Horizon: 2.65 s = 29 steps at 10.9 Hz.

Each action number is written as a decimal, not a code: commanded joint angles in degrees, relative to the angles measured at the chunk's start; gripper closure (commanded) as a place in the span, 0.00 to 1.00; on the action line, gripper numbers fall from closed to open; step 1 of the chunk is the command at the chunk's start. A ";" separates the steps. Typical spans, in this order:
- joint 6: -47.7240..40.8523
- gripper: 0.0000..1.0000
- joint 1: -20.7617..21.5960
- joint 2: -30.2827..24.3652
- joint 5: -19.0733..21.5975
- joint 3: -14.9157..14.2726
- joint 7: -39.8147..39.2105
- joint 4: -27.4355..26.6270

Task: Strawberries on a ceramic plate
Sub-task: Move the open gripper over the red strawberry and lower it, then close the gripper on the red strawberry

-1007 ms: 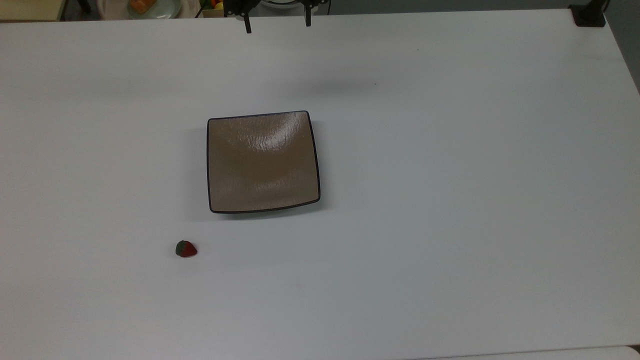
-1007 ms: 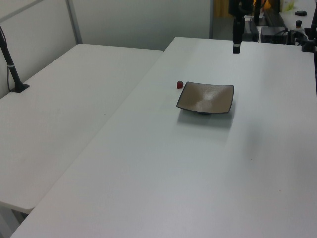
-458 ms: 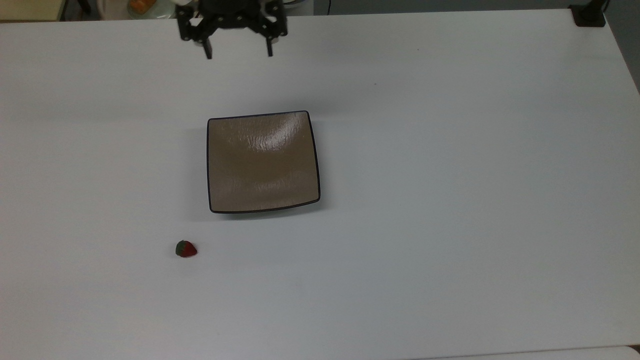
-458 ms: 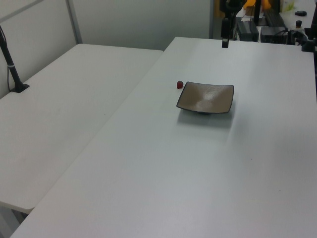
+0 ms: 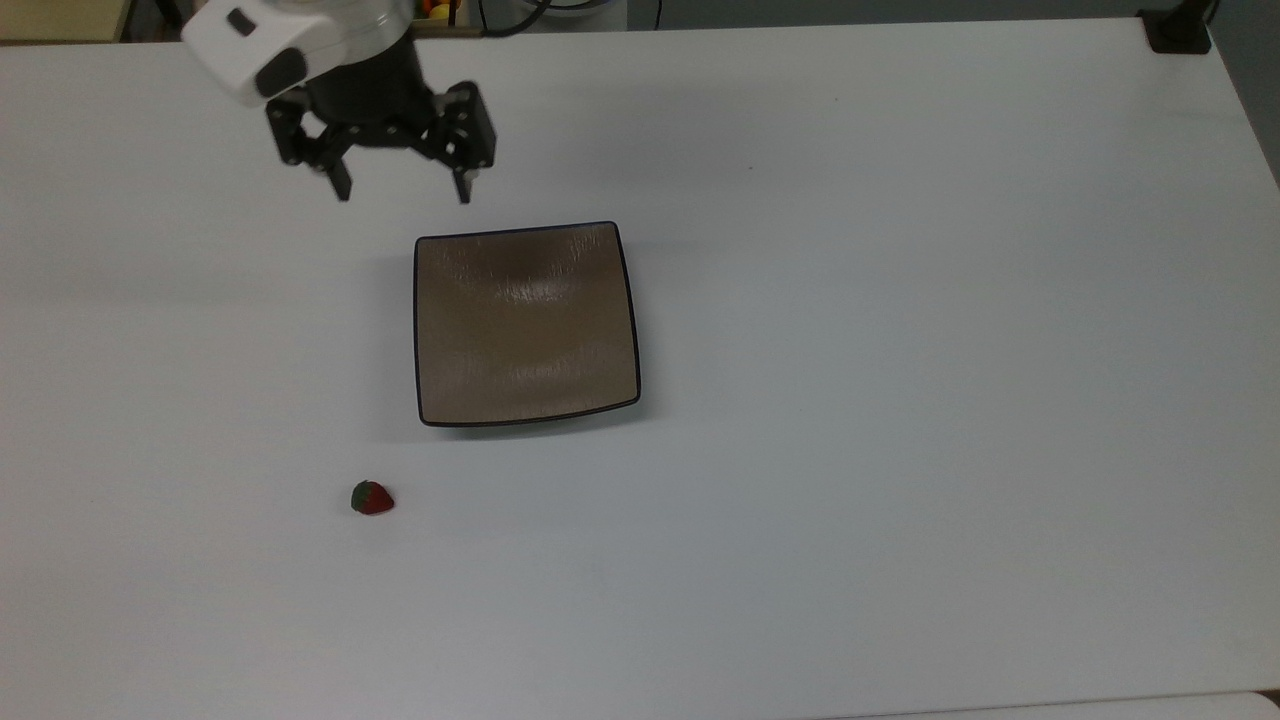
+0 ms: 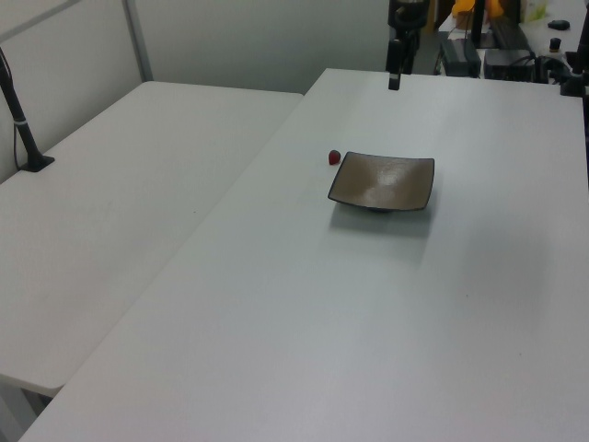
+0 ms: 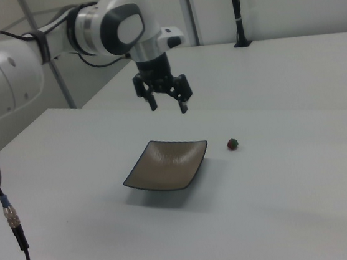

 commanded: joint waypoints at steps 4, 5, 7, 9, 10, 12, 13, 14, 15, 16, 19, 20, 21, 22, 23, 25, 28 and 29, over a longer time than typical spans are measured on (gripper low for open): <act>11.70 0.00 -2.56 8.23 0.24 -0.86 0.91 1.76; 14.77 0.00 -2.82 9.90 0.16 -1.21 1.00 1.76; 21.36 0.00 -2.74 13.06 0.15 -2.88 1.26 1.76; 27.69 0.00 -2.48 15.79 0.07 -2.89 1.96 1.76; 30.59 0.00 -2.30 17.45 -0.28 -2.89 2.05 1.76; 35.95 0.00 -2.12 20.09 -0.28 -2.89 2.05 1.76; 38.42 0.00 -2.04 21.33 -0.28 -2.89 2.05 1.76; 41.23 0.00 -2.03 22.38 -0.28 -2.80 2.05 1.76; 44.04 0.00 -1.86 23.70 -0.28 -2.89 2.05 1.76; 46.33 0.00 -1.25 24.76 -0.28 -2.89 2.05 1.76; 50.56 0.00 -0.54 26.96 -0.20 -2.80 1.97 1.59; 51.79 0.00 -0.02 27.83 -0.20 -2.80 1.97 1.50; 52.67 0.00 0.07 28.10 -0.20 -2.80 1.97 1.50; 52.94 0.00 0.07 28.19 -0.20 -2.80 1.88 1.50; 52.95 0.00 0.07 28.19 -0.20 -2.80 1.70 1.50; 53.64 0.07 0.07 28.72 -0.20 -2.80 1.44 1.50; 53.74 0.34 0.16 28.90 -0.37 -2.80 1.09 1.41; 53.74 0.49 0.08 28.90 -0.29 -2.80 1.09 1.41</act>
